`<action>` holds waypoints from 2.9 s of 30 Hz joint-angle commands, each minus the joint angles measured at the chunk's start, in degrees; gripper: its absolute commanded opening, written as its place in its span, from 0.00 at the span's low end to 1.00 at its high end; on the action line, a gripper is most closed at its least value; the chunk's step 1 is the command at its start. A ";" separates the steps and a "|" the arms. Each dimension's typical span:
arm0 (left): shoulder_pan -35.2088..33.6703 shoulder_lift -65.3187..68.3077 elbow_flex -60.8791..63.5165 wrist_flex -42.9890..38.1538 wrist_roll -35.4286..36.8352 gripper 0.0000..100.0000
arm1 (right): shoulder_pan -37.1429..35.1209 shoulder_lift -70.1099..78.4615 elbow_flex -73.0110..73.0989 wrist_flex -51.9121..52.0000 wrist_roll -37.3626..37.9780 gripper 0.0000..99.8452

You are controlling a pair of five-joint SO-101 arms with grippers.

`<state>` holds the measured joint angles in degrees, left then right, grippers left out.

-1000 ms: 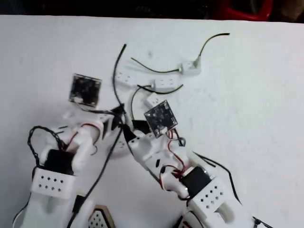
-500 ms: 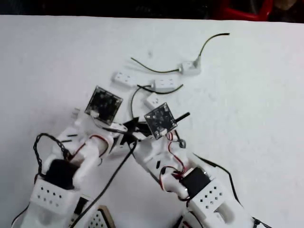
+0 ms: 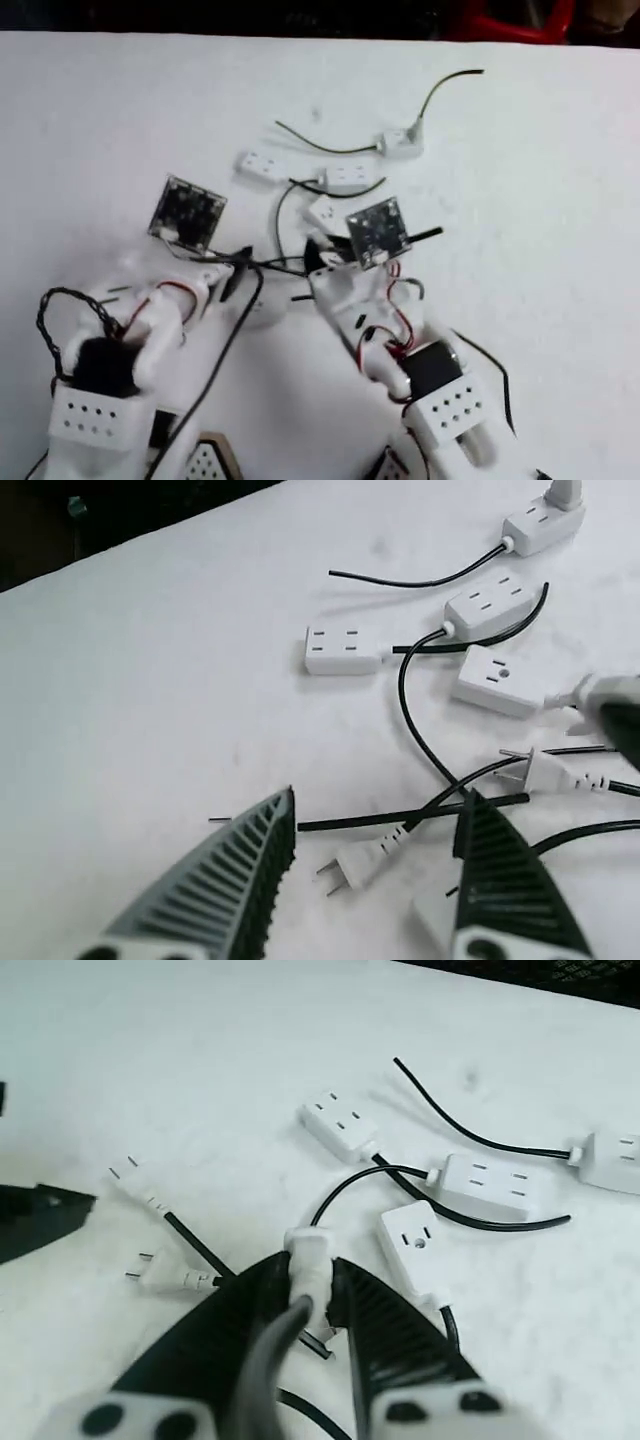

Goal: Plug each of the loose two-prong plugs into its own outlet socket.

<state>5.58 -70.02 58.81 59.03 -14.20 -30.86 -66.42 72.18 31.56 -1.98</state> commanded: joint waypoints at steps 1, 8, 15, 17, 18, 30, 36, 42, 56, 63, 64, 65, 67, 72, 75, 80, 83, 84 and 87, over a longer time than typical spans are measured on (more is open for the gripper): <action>-2.15 7.34 -11.43 8.00 -3.43 0.26 | 2.68 -1.19 -1.49 0.22 0.79 0.02; -3.38 21.93 -19.87 14.51 -11.08 0.26 | 7.52 -1.19 -1.58 0.22 1.05 0.02; 0.04 26.33 -12.66 11.25 -17.85 0.29 | 8.40 -1.19 -1.58 0.13 1.14 0.02; 1.36 27.38 -8.79 7.91 -18.29 0.31 | 8.40 -1.19 -1.58 0.13 1.14 0.02; 1.71 28.18 -7.21 5.89 -18.37 0.31 | 8.40 -1.19 -1.58 0.13 1.14 0.02; 3.65 43.12 -7.47 -1.85 -21.80 0.29 | 12.97 -1.10 -1.85 -0.31 1.14 0.02; 0.66 43.47 -12.92 -4.31 -21.45 0.28 | 19.12 -1.10 -3.60 -0.31 0.70 0.02; -1.45 43.56 -20.66 1.85 -22.07 0.28 | 20.18 -1.10 -3.69 -0.31 0.70 0.02; 11.65 43.56 -8.44 -1.14 -21.63 0.28 | 22.29 -1.10 -4.22 -0.31 0.88 0.02; 11.65 43.65 -4.92 -3.52 -21.45 0.28 | 22.29 -1.10 -4.40 -0.31 0.79 0.02; 11.65 43.74 -4.92 -3.52 -21.45 0.27 | 22.29 -1.10 -4.40 -0.31 0.79 0.02; 11.65 44.18 -4.92 -3.52 -21.54 0.26 | 22.20 -1.10 -4.40 -0.31 0.79 0.02; 11.74 46.73 -5.45 -3.87 -21.54 0.24 | 22.20 -1.10 -4.40 -0.22 0.88 0.02; 12.53 58.42 -11.87 -1.76 -21.54 0.24 | 22.20 -1.10 -4.40 -0.13 0.88 0.02; 12.18 64.40 -17.41 1.85 -21.36 0.23 | 22.20 -1.10 -4.40 -0.13 0.97 0.02; 12.53 69.49 -22.07 3.60 -21.27 0.14 | 22.29 -1.10 -4.40 -0.13 1.05 0.02; 12.35 69.49 -22.51 3.52 -21.19 0.12 | 22.37 -1.10 -4.40 -0.13 1.05 0.02; 12.35 69.41 -22.51 3.52 -21.19 0.11 | 22.37 -1.10 -4.40 -0.13 1.05 0.02; 12.53 69.41 -22.51 3.52 -21.10 0.07 | 22.37 -1.10 -4.40 -0.13 1.14 0.02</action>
<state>17.19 -1.89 37.19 62.46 -36.18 -9.14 -66.42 72.09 31.56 -1.45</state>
